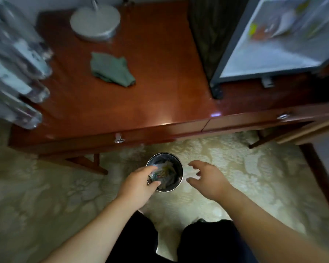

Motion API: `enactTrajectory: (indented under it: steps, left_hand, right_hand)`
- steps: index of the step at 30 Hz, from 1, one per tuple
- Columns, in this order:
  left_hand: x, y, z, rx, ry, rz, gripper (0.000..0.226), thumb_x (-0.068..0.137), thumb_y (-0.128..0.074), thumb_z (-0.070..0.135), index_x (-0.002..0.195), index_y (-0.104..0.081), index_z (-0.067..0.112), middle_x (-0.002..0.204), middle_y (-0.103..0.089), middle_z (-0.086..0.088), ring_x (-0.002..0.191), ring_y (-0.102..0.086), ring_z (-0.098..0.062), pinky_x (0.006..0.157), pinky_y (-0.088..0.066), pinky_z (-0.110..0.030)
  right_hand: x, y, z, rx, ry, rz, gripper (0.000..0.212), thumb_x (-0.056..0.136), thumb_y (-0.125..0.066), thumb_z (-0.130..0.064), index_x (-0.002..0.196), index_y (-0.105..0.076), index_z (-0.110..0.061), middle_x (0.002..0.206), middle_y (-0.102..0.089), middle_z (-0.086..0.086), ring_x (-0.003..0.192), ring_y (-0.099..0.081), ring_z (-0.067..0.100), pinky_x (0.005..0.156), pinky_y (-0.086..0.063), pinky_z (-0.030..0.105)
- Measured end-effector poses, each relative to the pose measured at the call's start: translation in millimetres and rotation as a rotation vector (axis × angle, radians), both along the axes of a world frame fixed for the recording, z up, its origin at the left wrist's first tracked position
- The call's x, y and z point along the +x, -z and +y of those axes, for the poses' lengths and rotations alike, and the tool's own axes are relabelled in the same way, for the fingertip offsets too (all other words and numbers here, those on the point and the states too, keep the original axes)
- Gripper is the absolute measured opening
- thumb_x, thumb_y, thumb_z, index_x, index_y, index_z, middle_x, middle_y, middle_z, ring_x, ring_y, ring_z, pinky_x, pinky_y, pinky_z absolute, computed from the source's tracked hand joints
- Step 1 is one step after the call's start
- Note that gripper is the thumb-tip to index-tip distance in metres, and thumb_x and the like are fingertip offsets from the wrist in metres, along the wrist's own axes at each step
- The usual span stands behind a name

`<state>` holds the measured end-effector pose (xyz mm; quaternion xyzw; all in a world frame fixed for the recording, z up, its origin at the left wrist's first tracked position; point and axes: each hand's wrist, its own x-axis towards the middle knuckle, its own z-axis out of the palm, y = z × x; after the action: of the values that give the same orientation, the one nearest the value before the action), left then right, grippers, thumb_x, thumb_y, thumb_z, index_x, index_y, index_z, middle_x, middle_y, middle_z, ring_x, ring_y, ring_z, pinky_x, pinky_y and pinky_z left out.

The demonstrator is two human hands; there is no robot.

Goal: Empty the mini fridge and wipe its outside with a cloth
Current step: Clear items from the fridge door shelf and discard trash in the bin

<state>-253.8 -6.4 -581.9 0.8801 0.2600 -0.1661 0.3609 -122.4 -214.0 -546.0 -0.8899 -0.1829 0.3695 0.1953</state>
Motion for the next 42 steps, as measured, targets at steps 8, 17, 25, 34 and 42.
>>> enactTrajectory:
  steps: [8,17,25,34,42]
  left_hand:
    - [40.8,-242.6,-46.7,0.099,0.325,-0.215,0.051,0.089,-0.068,0.051,0.137,-0.053,0.042,0.133,-0.052,0.022,0.119,-0.054,-0.004,0.099,-0.045,-0.028]
    - [129.6,-305.2,-172.4,0.18,0.609,-0.405,0.056,0.092,-0.058,0.06,0.144,-0.042,0.045,0.144,-0.043,0.022,0.125,-0.049,-0.004,0.099,-0.045,-0.029]
    - [169.9,-315.3,-255.7,0.102,0.696,-0.436,0.055,0.093,-0.059,0.057,0.144,-0.043,0.043,0.141,-0.042,0.021,0.121,-0.051,-0.004,0.099,-0.047,-0.03]
    - [267.3,-288.2,-301.6,0.136,0.92,-0.397,0.057,0.095,-0.056,0.056,0.146,-0.042,0.038,0.144,-0.04,0.018,0.133,-0.04,-0.006,0.109,-0.04,-0.029]
    - [372.9,-258.4,-349.3,0.262,1.291,-0.38,0.056,0.1,-0.048,0.049,0.152,-0.036,0.03,0.152,-0.037,0.001,0.139,-0.035,-0.02,0.112,-0.033,-0.034]
  right_hand:
    - [0.3,-236.6,-83.0,0.086,0.148,-0.247,0.056,0.089,-0.07,-0.042,0.141,-0.052,-0.03,0.138,-0.056,-0.006,0.112,-0.06,0.012,0.089,-0.046,0.024]
    - [9.3,-300.5,-238.7,0.046,0.386,-0.466,0.051,0.09,-0.068,-0.046,0.138,-0.054,-0.034,0.134,-0.056,-0.01,0.112,-0.06,0.011,0.091,-0.047,0.023]
    - [29.1,-305.7,-325.8,-0.032,0.551,-0.438,0.05,0.091,-0.065,-0.042,0.138,-0.053,-0.033,0.135,-0.054,-0.009,0.111,-0.06,0.015,0.094,-0.05,0.032]
    - [73.5,-273.8,-370.8,-0.126,0.739,-0.337,0.056,0.092,-0.063,-0.042,0.144,-0.048,-0.031,0.143,-0.051,-0.006,0.122,-0.057,0.017,0.094,-0.048,0.029]
    - [126.3,-248.9,-378.7,-0.141,0.817,-0.174,0.055,0.089,-0.065,-0.04,0.142,-0.05,-0.037,0.141,-0.055,-0.01,0.116,-0.06,0.014,0.097,-0.051,0.029]
